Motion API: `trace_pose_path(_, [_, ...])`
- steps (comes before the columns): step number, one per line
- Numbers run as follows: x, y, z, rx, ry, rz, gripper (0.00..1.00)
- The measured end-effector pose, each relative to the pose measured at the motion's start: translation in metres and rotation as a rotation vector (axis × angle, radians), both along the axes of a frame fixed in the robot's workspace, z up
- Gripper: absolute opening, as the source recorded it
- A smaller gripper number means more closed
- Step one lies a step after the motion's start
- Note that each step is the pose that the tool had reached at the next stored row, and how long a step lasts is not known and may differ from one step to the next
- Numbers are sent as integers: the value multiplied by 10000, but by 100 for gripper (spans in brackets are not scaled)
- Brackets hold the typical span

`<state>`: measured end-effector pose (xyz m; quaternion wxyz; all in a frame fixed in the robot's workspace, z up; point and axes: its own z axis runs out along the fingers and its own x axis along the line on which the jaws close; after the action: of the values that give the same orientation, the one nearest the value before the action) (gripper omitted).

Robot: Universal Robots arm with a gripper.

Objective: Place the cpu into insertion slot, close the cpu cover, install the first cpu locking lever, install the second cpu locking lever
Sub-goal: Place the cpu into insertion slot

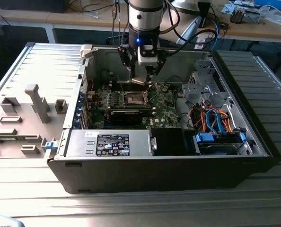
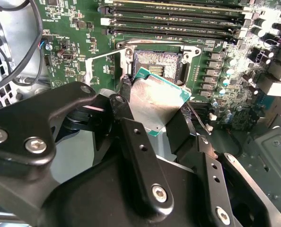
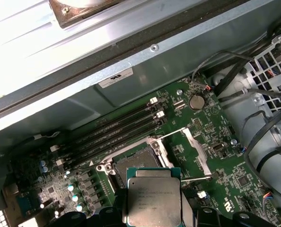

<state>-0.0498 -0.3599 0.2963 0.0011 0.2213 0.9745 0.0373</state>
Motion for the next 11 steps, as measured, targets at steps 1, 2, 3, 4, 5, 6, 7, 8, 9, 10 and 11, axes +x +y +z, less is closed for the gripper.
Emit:
trace_pose_path(1, [0, 0, 0, -1, 0, -11, 54])
trace_pose_path(2, [0, 0, 0, -2, 0, -19, 54])
trace_pose_path(3, [0, 0, -1, -3, 0, -32, 54])
trace_pose_path(4, [0, 0, -1, -4, 0, -49, 54])
trace_pose_path(5, [0, 0, -2, -4, 0, -68, 54])
trace_pose_path(6, [0, 0, -2, -4, 0, -82, 54])
trace_pose_path(7, [0, 0, -3, -5, 0, -92, 54])
trace_pose_path(8, [0, 0, -3, -5, 0, -101, 54])
trace_pose_path(9, [0, 0, -3, -6, 0, -119, 54])
trace_pose_path(10, [0, 0, -4, -7, 0, -134, 54])
trace_pose_path(11, [0, 0, -4, -7, 0, -149, 54])
